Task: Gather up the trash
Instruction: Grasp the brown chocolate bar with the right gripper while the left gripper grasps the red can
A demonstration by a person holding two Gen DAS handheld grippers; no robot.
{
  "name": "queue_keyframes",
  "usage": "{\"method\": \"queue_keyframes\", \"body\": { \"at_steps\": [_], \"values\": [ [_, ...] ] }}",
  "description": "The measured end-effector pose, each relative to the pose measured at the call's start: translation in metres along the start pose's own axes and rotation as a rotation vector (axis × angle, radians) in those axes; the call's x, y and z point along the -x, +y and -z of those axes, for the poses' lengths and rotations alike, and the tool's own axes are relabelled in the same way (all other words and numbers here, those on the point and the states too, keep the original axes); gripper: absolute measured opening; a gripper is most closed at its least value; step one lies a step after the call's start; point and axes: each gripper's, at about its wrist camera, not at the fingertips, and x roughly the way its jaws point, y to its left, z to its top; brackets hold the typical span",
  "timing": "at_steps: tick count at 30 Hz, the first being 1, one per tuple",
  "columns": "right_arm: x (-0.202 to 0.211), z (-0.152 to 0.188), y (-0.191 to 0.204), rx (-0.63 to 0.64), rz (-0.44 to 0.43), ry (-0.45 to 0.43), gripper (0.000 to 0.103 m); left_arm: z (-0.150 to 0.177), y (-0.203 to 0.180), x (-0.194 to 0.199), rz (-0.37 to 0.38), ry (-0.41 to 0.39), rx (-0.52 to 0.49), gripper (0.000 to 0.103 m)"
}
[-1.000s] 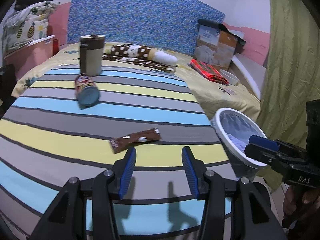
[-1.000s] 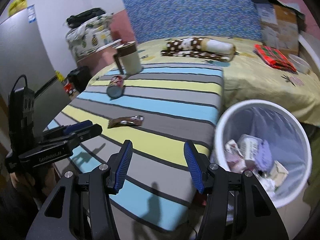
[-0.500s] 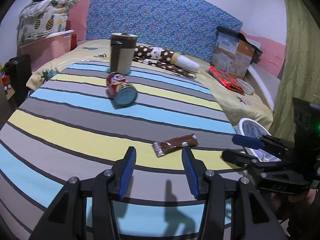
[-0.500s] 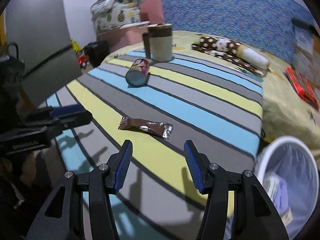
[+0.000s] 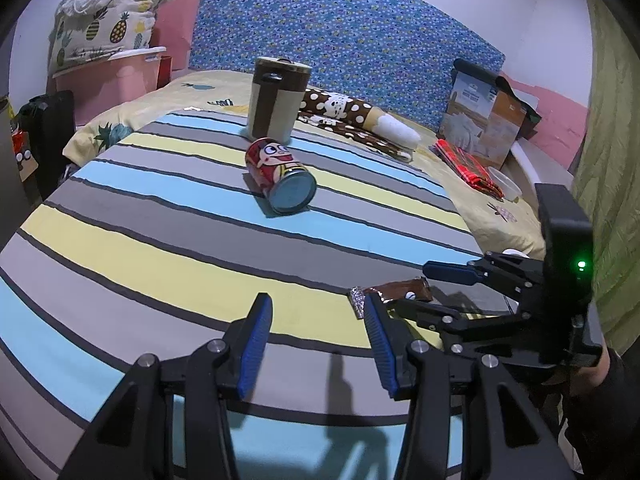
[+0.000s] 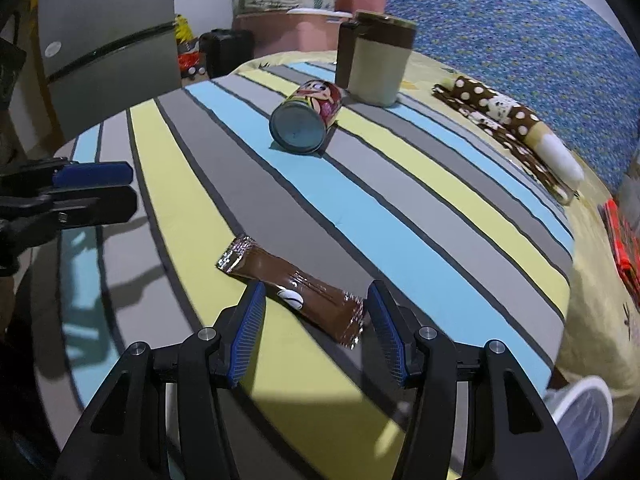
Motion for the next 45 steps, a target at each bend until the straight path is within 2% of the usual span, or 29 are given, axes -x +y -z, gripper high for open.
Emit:
{"method": "queue_keyframes", "body": {
  "at_steps": [2, 6, 8, 10, 12, 19, 22, 29, 38, 45],
  "values": [
    [-0.005, -0.002, -0.002, -0.003, -0.018, 0.01, 0.055, -0.002, 0.003, -0.003, -0.001, 0.001, 0.005, 0.049],
    [-0.007, -0.005, -0.014, -0.101, -0.059, 0.024, 0.054, -0.007, 0.007, -0.008, -0.003, 0.001, 0.015, 0.049],
    [-0.003, -0.002, -0.014, -0.133, -0.047, 0.018, 0.044, -0.011, 0.009, -0.011, -0.004, 0.0, 0.023, 0.049],
    [0.001, 0.002, -0.017, -0.172, -0.025, 0.019, 0.021, -0.015, 0.01, -0.014, -0.006, 0.0, 0.029, 0.049],
    [0.005, 0.007, -0.02, -0.227, -0.039, 0.019, 0.015, -0.019, 0.01, -0.019, -0.009, 0.0, 0.034, 0.049],
    [0.015, 0.024, -0.026, -0.354, -0.019, 0.007, 0.015, -0.034, 0.003, -0.038, -0.044, 0.01, 0.039, 0.049],
    [0.018, 0.031, -0.028, -0.392, -0.021, 0.004, 0.015, -0.043, 0.0, -0.049, -0.066, 0.01, 0.043, 0.053],
    [0.014, 0.032, -0.042, -0.432, -0.04, -0.004, 0.015, -0.066, -0.002, -0.076, -0.111, -0.009, 0.085, 0.062],
    [0.012, 0.033, -0.046, -0.447, -0.048, -0.015, 0.015, -0.084, 0.008, -0.115, -0.201, 0.004, 0.152, 0.063],
    [0.012, 0.034, -0.047, -0.449, -0.048, -0.018, 0.015, -0.089, 0.005, -0.132, -0.267, 0.036, 0.131, 0.063]
  ]
}}
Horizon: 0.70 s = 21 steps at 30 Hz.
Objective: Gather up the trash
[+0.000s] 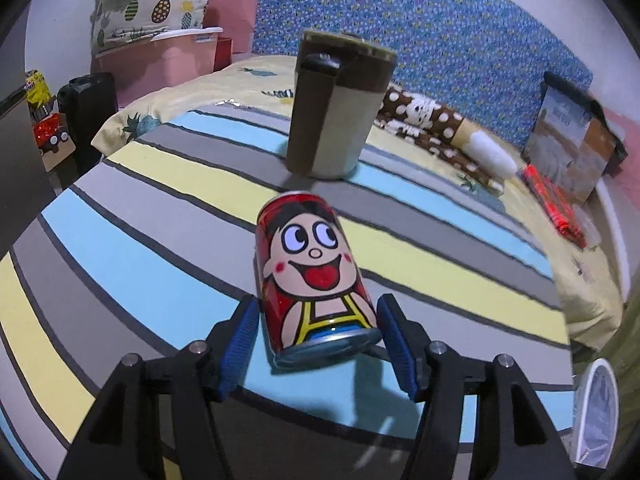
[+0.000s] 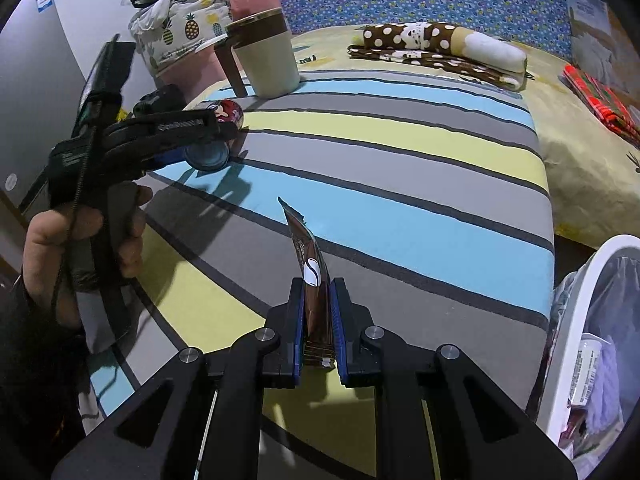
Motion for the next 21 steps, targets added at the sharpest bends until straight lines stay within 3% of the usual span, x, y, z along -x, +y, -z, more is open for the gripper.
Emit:
{"method": "queue_keyframes", "body": {
  "at_steps": [7, 21],
  "values": [
    [0.001, 0.0, 0.0, -0.003, 0.013, -0.001, 0.015, 0.006, -0.004, 0.003, -0.01, 0.012, -0.049, 0.059],
    [0.016, 0.017, -0.005, -0.068, 0.064, 0.0, 0.015, 0.062, -0.014, 0.058, 0.121, 0.04, -0.148, 0.059]
  ]
}}
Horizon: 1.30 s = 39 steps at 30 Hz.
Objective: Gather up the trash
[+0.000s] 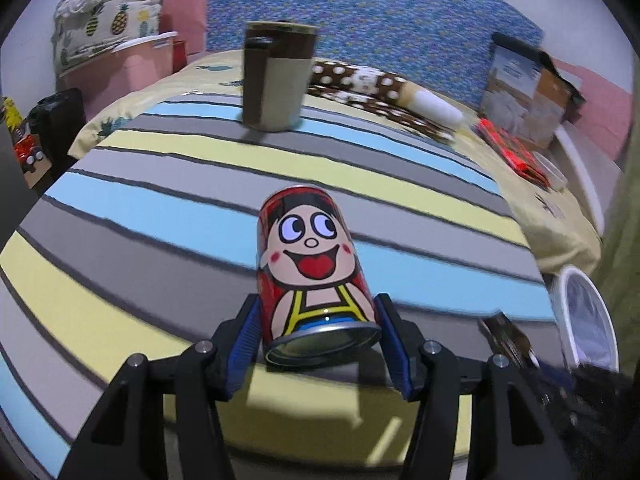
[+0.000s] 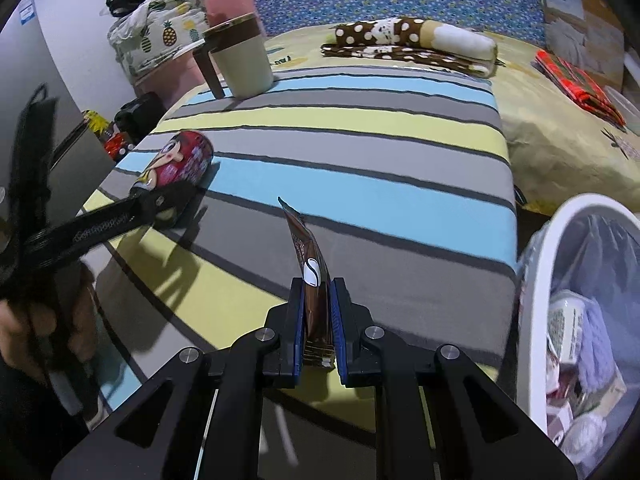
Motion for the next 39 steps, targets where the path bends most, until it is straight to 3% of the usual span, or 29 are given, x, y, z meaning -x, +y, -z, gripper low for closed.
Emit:
{"method": "queue_keyframes", "body": {
  "at_steps": [11, 13, 16, 25, 36, 39],
  "values": [
    [0.012, 0.016, 0.0, -0.007, -0.003, 0.011, 0.018, 0.037, -0.019, 0.043, 0.104, 0.003, -0.096, 0.058],
    [0.015, 0.018, 0.002, 0.006, -0.007, 0.008, 0.033, 0.042, -0.019, 0.047, 0.109, 0.007, -0.097, 0.058],
    [0.019, 0.021, 0.004, 0.018, -0.015, 0.0, 0.044, 0.048, -0.015, 0.053, 0.12, 0.01, -0.096, 0.059],
    [0.02, 0.027, -0.002, 0.005, 0.009, -0.013, 0.044, 0.06, -0.007, 0.072, 0.145, -0.03, -0.067, 0.059],
    [0.019, 0.029, 0.003, 0.01, 0.049, -0.046, 0.044, 0.08, -0.011, 0.062, 0.141, -0.002, -0.059, 0.06],
    [0.019, 0.03, 0.006, 0.021, 0.087, -0.053, 0.035, 0.084, -0.011, 0.059, 0.131, -0.006, -0.064, 0.06]
  ]
}}
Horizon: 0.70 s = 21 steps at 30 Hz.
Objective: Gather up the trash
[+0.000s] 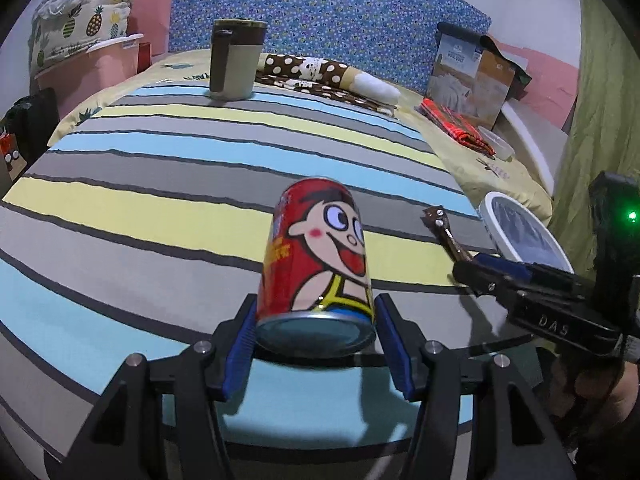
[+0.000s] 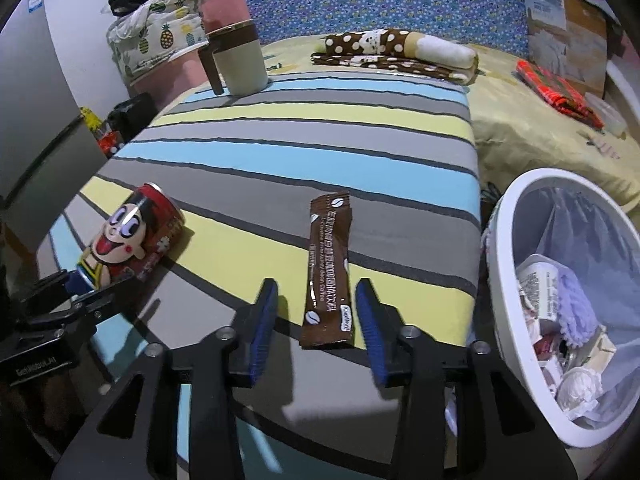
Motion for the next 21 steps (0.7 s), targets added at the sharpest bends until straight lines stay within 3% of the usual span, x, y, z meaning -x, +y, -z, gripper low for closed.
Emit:
{"method": "queue_keyframes", "body": {
  "at_steps": [2, 4, 21],
  "values": [
    [0.0, 0.0, -0.002, -0.01, 0.003, -0.002, 0.026, 0.0, 0.001, 0.001, -0.011, -0.012, 0.0, 0.059],
    [0.001, 0.0, -0.005, -0.024, -0.006, -0.003, 0.025, -0.001, 0.004, 0.002, -0.011, -0.019, 0.007, 0.055],
    [0.012, 0.005, -0.002, -0.031, -0.035, -0.011, 0.024, -0.002, -0.001, 0.015, 0.0, -0.05, -0.011, 0.054]
  ]
}}
